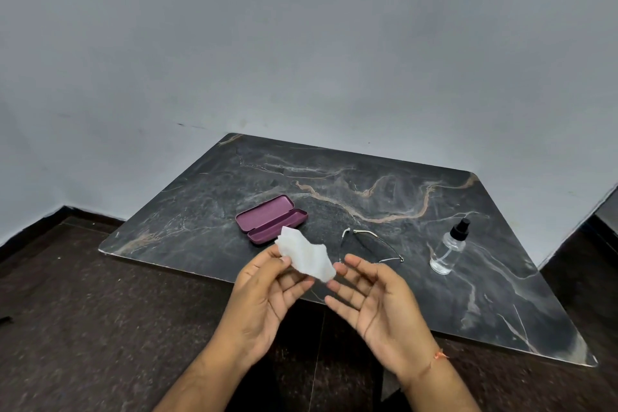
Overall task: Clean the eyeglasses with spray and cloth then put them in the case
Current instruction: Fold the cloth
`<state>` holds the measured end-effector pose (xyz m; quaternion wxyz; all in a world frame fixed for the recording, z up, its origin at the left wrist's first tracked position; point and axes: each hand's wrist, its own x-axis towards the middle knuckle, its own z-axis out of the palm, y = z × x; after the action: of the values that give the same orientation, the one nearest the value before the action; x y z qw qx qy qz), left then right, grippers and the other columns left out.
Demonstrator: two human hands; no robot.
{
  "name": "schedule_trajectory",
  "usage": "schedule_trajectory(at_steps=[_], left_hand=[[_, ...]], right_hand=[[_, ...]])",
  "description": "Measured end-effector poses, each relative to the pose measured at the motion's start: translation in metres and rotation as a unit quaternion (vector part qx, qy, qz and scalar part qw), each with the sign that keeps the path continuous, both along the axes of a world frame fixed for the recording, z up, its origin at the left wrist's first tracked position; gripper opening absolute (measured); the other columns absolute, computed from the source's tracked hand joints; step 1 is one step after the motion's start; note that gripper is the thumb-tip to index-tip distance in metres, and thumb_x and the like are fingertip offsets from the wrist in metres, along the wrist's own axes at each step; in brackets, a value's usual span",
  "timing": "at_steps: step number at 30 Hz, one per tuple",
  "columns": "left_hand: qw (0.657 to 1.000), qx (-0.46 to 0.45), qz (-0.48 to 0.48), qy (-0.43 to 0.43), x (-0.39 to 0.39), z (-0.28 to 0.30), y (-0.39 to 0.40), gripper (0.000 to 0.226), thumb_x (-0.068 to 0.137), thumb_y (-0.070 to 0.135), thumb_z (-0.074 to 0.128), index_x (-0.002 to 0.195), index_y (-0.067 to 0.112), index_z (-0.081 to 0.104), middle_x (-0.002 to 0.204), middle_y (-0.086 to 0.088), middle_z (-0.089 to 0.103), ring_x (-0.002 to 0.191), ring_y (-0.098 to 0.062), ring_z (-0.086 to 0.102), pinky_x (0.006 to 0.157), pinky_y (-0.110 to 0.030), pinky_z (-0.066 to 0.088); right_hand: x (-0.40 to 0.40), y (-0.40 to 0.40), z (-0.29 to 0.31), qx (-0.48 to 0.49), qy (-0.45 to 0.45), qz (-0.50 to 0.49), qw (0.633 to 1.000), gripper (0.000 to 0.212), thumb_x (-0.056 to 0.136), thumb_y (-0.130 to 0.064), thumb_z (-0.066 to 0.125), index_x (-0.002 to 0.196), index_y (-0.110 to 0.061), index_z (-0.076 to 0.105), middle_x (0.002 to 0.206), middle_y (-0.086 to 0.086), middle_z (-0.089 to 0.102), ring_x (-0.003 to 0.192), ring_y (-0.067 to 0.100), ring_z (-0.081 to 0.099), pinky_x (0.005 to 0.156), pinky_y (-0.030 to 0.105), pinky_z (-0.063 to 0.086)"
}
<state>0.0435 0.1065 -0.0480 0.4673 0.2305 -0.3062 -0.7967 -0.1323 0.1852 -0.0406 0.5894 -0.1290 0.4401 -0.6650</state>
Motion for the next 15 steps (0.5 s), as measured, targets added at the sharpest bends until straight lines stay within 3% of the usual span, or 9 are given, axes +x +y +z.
schedule_trajectory(at_steps=[3, 5, 8, 11, 15], left_hand=[[0.999, -0.024, -0.031, -0.027, 0.001, 0.006, -0.003, 0.021, 0.09, 0.013, 0.068, 0.101, 0.015, 0.086, 0.117, -0.028, 0.08, 0.096, -0.028, 0.084, 0.076, -0.033, 0.068], [0.996, -0.048, -0.062, -0.047, 0.002, 0.01, -0.006, 0.023, 0.093, 0.015, 0.066, 0.107, 0.013, 0.085, 0.119, -0.029, 0.079, 0.097, -0.029, 0.084, 0.077, -0.034, 0.068], [0.989, -0.081, -0.068, -0.103, 0.006, 0.016, -0.009, 0.021, 0.102, 0.012, 0.065, 0.103, 0.016, 0.085, 0.111, -0.03, 0.081, 0.087, -0.026, 0.085, 0.071, -0.031, 0.068], [0.976, -0.122, -0.023, -0.18, 0.011, 0.018, -0.016, 0.036, 0.109, 0.004, 0.057, 0.096, 0.021, 0.086, 0.1, -0.019, 0.084, 0.081, -0.02, 0.082, 0.07, -0.029, 0.067], [0.958, -0.144, 0.032, -0.246, 0.018, 0.013, -0.025, 0.03, 0.108, 0.008, 0.061, 0.099, 0.022, 0.086, 0.088, -0.012, 0.08, 0.076, -0.014, 0.074, 0.074, -0.03, 0.068]], right_hand=[[0.006, -0.001, 0.01, -0.034, 0.187, 0.033, 0.981, 0.037, 0.096, -0.047, 0.073, 0.127, -0.026, 0.076, 0.133, -0.002, 0.076, 0.118, 0.022, 0.075, 0.096, 0.049, 0.061], [0.012, -0.002, 0.018, -0.064, 0.252, 0.085, 0.962, 0.043, 0.091, -0.047, 0.079, 0.13, -0.03, 0.074, 0.133, -0.003, 0.076, 0.119, 0.016, 0.074, 0.092, 0.036, 0.062], [0.018, -0.006, 0.022, -0.074, 0.241, 0.128, 0.959, 0.042, 0.089, -0.027, 0.087, 0.129, -0.018, 0.075, 0.121, 0.011, 0.08, 0.102, 0.018, 0.076, 0.082, 0.028, 0.062], [0.02, -0.009, 0.02, -0.043, 0.24, 0.106, 0.964, 0.039, 0.08, -0.021, 0.089, 0.114, -0.006, 0.08, 0.109, 0.025, 0.08, 0.088, 0.023, 0.073, 0.073, 0.028, 0.06], [0.016, -0.012, 0.015, -0.024, 0.244, 0.085, 0.966, 0.037, 0.073, -0.025, 0.09, 0.102, -0.002, 0.082, 0.092, 0.019, 0.079, 0.073, 0.02, 0.07, 0.064, 0.028, 0.056]])
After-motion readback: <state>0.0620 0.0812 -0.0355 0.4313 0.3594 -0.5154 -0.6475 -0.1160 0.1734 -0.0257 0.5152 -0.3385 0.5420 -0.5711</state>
